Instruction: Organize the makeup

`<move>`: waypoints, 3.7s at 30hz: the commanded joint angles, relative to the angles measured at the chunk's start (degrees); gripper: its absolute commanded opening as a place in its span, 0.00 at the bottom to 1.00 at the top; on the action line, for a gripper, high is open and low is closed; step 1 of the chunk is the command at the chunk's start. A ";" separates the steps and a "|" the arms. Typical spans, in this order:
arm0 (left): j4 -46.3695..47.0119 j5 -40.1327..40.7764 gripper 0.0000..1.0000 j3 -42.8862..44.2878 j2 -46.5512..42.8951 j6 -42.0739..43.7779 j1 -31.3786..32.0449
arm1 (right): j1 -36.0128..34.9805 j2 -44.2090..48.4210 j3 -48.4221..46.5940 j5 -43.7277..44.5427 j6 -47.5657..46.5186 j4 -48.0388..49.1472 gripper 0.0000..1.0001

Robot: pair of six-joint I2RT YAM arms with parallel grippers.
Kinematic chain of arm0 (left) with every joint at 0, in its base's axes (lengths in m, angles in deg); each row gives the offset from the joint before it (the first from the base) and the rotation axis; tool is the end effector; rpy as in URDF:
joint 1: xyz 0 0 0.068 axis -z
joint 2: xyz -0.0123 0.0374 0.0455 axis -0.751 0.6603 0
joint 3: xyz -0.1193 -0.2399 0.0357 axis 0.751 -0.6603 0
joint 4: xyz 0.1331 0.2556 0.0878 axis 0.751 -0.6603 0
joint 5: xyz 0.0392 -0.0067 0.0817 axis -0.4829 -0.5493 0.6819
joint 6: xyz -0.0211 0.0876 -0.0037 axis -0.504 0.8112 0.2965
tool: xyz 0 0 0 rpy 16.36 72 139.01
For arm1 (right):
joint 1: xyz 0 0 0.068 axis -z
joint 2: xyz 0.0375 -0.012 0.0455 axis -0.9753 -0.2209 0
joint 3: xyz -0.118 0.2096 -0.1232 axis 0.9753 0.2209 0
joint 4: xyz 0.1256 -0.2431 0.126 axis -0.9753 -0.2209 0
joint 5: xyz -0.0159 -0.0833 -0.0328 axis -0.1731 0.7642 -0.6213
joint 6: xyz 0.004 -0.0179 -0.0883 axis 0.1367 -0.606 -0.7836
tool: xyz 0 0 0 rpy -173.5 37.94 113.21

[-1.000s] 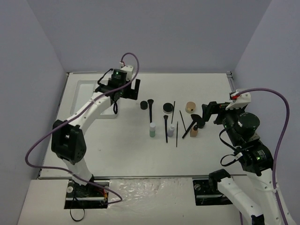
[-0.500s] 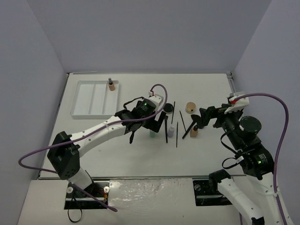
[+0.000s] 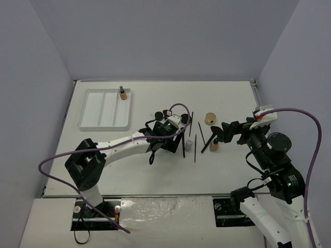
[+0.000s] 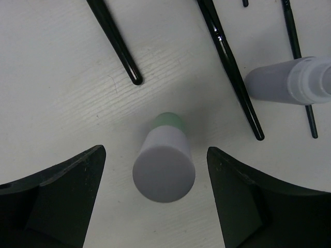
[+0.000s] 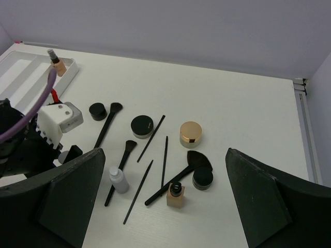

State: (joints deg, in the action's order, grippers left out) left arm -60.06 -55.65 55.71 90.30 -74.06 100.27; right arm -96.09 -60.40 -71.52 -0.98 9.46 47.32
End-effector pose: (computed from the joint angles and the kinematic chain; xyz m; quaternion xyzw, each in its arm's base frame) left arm 0.2852 -0.3360 0.1724 0.1864 0.9103 -0.1546 0.3357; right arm 0.1775 0.0620 0.4462 -0.1077 0.6548 0.1359 0.7356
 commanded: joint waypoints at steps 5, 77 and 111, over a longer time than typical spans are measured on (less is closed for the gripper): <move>3.77 1.75 0.52 2.07 -0.14 -1.07 0.32 | -0.40 0.03 -0.53 0.11 -0.63 2.79 1.00; 8.04 -10.96 0.39 30.61 21.86 11.08 -42.71 | -0.40 -8.76 -4.31 8.51 -2.56 3.76 1.00; 3.95 -10.25 0.80 5.04 -9.91 11.18 -5.72 | -0.40 -3.98 -2.73 2.82 -1.95 4.02 1.00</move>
State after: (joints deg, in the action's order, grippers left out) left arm -58.74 -65.60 60.76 82.45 -61.89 89.02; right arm -96.09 -64.37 -74.16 3.54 7.10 46.97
